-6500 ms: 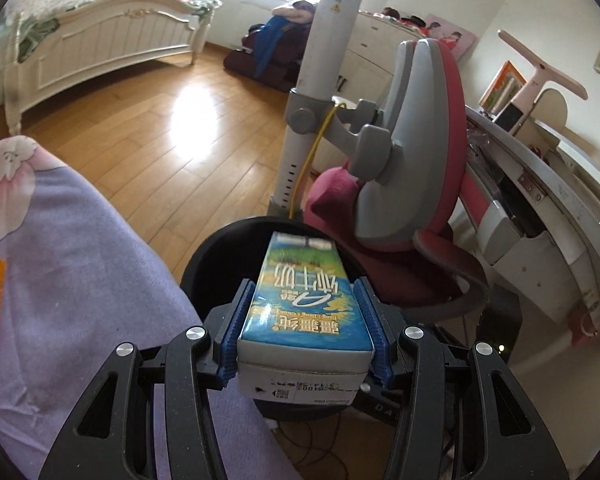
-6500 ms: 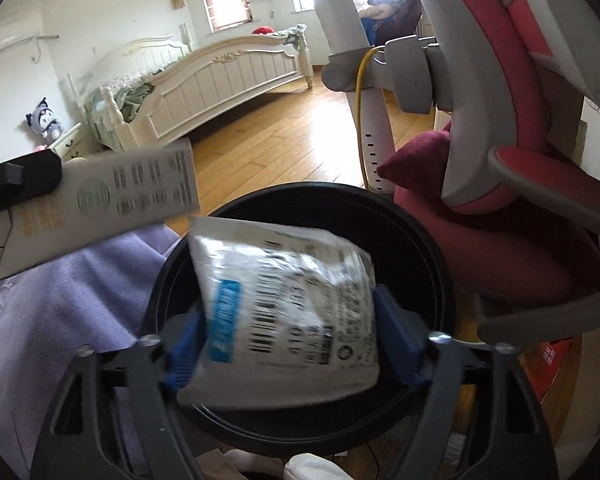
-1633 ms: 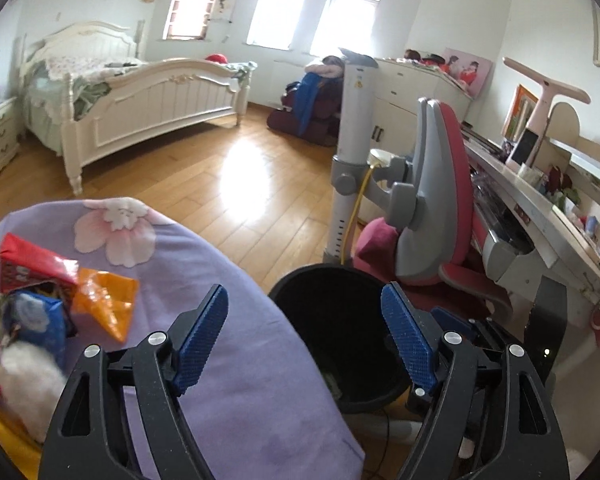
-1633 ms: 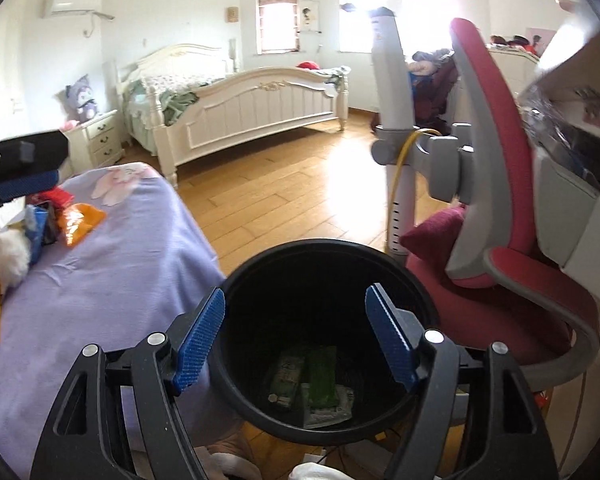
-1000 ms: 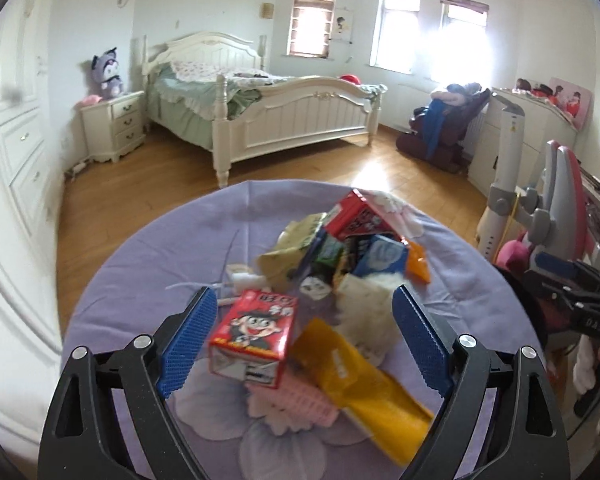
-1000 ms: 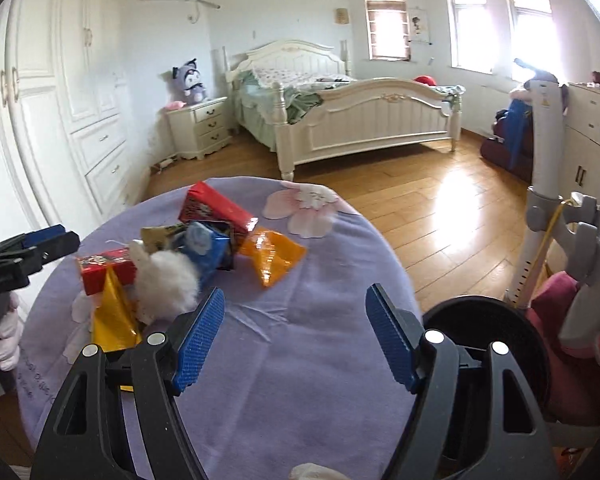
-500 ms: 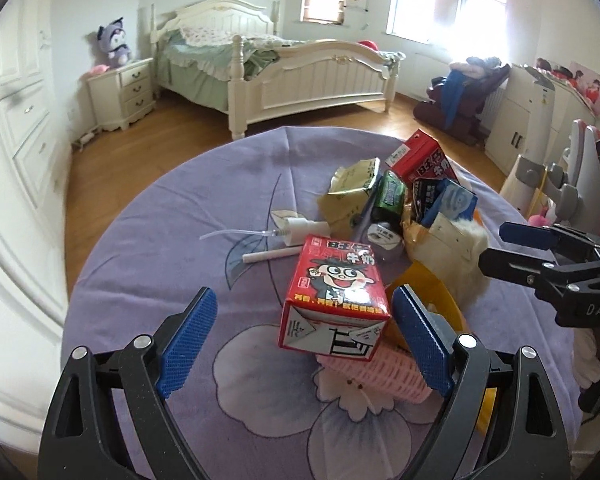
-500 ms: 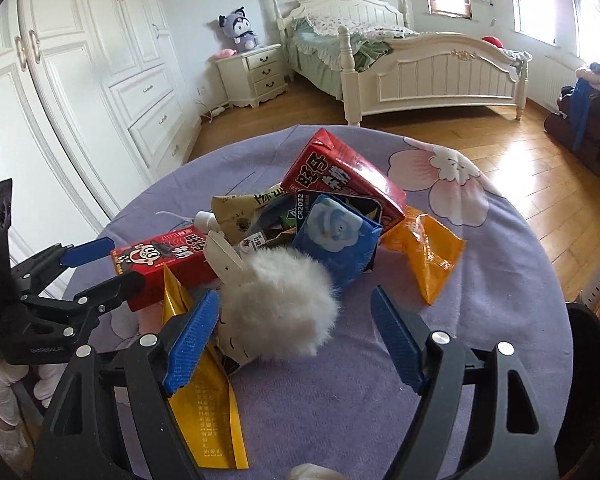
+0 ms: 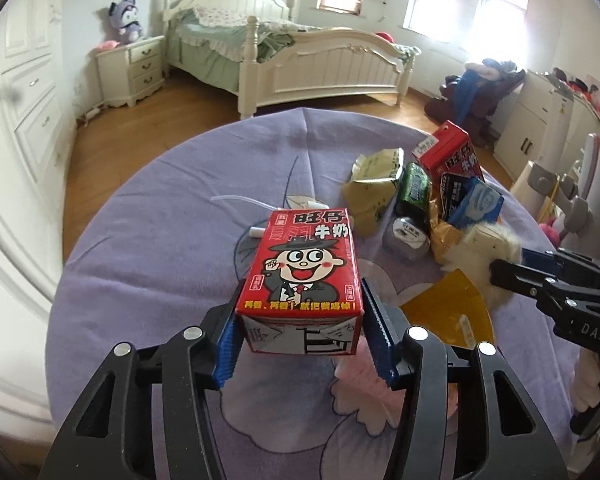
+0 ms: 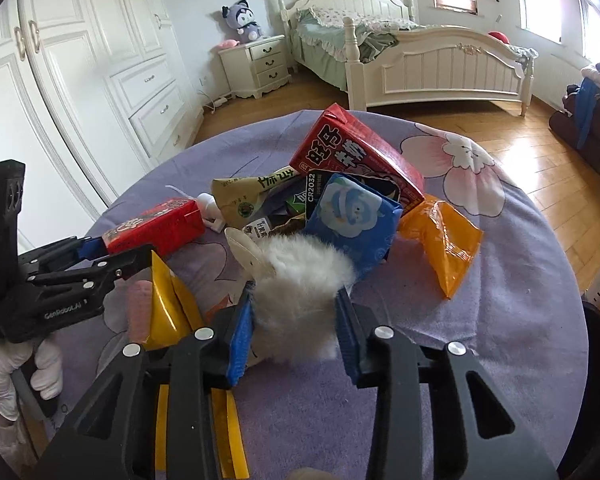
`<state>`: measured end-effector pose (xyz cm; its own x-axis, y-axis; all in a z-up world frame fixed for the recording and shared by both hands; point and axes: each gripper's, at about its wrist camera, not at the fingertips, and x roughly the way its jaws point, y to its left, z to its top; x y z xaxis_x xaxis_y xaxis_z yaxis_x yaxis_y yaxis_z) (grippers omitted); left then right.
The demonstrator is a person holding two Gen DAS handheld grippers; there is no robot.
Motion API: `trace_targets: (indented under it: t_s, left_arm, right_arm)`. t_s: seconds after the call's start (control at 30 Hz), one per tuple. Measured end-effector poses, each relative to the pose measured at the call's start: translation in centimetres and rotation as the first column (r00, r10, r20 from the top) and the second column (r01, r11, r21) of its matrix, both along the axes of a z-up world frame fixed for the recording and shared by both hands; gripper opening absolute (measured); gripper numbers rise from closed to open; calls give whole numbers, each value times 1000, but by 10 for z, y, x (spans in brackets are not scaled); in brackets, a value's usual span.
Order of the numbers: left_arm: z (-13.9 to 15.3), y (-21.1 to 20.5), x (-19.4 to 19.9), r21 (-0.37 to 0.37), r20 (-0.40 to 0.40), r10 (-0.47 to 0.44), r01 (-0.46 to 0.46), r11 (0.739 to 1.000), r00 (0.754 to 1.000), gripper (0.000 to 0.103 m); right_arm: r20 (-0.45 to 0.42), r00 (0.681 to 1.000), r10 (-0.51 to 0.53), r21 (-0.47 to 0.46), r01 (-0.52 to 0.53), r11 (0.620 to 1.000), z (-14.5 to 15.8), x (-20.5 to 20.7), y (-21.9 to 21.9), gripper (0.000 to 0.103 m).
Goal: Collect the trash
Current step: 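Grasp fluffy white item with right gripper while left gripper grasps red milk carton, then carry fluffy item and red carton over the bin and release both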
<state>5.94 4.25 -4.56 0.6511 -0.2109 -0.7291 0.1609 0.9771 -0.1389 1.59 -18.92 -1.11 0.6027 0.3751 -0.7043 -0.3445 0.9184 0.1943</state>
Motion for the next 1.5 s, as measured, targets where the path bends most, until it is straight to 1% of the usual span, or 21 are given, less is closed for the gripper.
trace_targets:
  t_s: [0.13,0.2,0.37,0.53,0.6,0.67,0.8,0.87,0.97,1.07,1.2,1.23,1.37,1.5]
  left_arm:
    - [12,2,-12,-38,51,-15,17,999,999,53]
    - [23,4,-21,-67,92,-22,28,997,995,53]
    - [49,0,-35,-105,164,-23,40,994,986,53]
    - [72,-27,-42,-142,210,-78,109,984,975,53]
    - [79,-47,-44,-154,227,-117,154,976,967,53]
    - [83,-68,-43,-166,233,-153,194,967,960,53]
    - [82,-120,-45,-175,239,-220,265,948,946,53]
    - [79,-150,-45,-181,232,-265,309,934,936,53]
    - [71,-194,-48,-183,216,-334,374,909,918,53]
    - [63,-231,-48,-186,203,-389,426,886,899,53]
    - [50,-274,-42,-215,166,-456,483,849,875,53]
    - [46,-287,-40,-223,154,-472,496,839,868,53]
    - [29,-327,-38,-228,115,-520,532,816,846,53]
    - [17,-354,-35,-215,86,-554,559,801,828,53]
  right_arm:
    - [28,999,20,47,-21,999,9,-16,-14,33]
    - [50,999,19,65,-23,998,16,-21,-21,32]
    - [133,991,-32,134,14,991,40,-39,-53,32]
    - [207,972,-115,166,81,983,57,-48,-84,32]
    - [248,956,-159,148,125,981,61,-54,-96,32]
    - [293,931,-216,122,187,975,65,-63,-109,32]
    - [362,874,-323,74,319,945,65,-77,-136,32]
    - [380,851,-362,52,371,927,59,-80,-151,32]
    - [396,827,-400,16,429,903,50,-87,-171,32]
    - [392,809,-439,-4,478,878,40,-94,-196,32]
    - [375,790,-485,-35,535,844,26,-99,-225,32]
    - [364,789,-495,-35,543,839,21,-99,-233,32]
    - [331,783,-527,-61,575,816,1,-100,-254,32]
    - [294,784,-546,-69,587,806,-15,-99,-272,32]
